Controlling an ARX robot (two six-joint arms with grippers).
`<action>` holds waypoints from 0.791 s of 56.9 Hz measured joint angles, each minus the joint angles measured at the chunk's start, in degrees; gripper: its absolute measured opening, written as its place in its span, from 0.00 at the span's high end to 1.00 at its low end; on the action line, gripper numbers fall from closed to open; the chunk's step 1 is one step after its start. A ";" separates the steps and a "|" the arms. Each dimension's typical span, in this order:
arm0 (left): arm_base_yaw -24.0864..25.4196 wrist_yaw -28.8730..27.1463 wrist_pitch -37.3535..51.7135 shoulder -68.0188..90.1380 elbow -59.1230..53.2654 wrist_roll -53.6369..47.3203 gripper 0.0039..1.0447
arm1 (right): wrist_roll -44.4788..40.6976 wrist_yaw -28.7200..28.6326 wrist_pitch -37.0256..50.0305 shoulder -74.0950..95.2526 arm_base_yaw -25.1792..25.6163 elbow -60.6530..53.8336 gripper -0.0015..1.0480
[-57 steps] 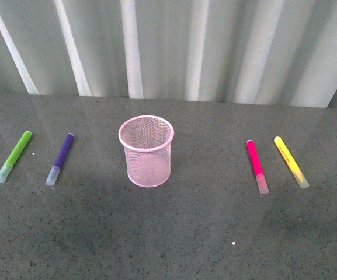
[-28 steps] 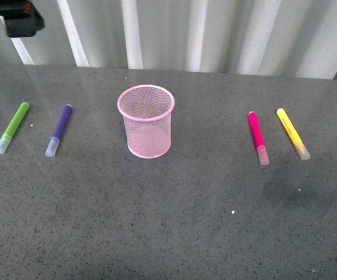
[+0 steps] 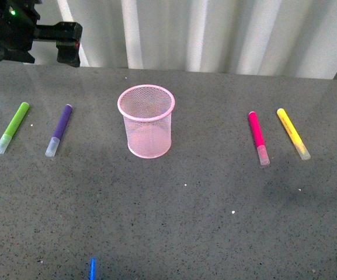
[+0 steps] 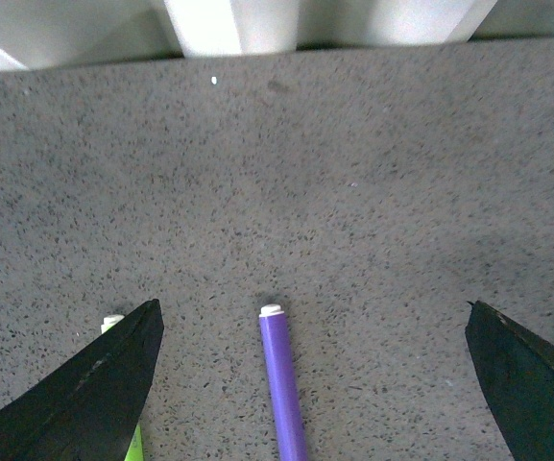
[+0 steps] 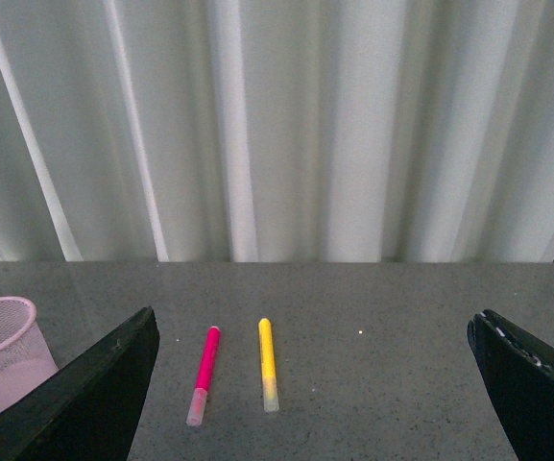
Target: Insert purple and pink pens into pink cup
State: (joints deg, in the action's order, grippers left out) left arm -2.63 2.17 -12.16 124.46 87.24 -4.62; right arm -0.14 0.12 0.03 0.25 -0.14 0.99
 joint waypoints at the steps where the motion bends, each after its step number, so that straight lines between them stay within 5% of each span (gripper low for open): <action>1: 0.04 0.04 -0.39 0.37 0.39 0.11 0.06 | 0.00 -0.02 0.00 0.00 0.00 0.00 0.07; 45: 0.55 2.78 -4.20 9.88 4.50 1.66 0.06 | 0.00 -0.02 0.00 0.00 0.00 0.00 0.07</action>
State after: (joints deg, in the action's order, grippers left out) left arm -2.09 4.95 -16.36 134.34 91.74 -2.96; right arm -0.14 0.10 0.03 0.25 -0.14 0.99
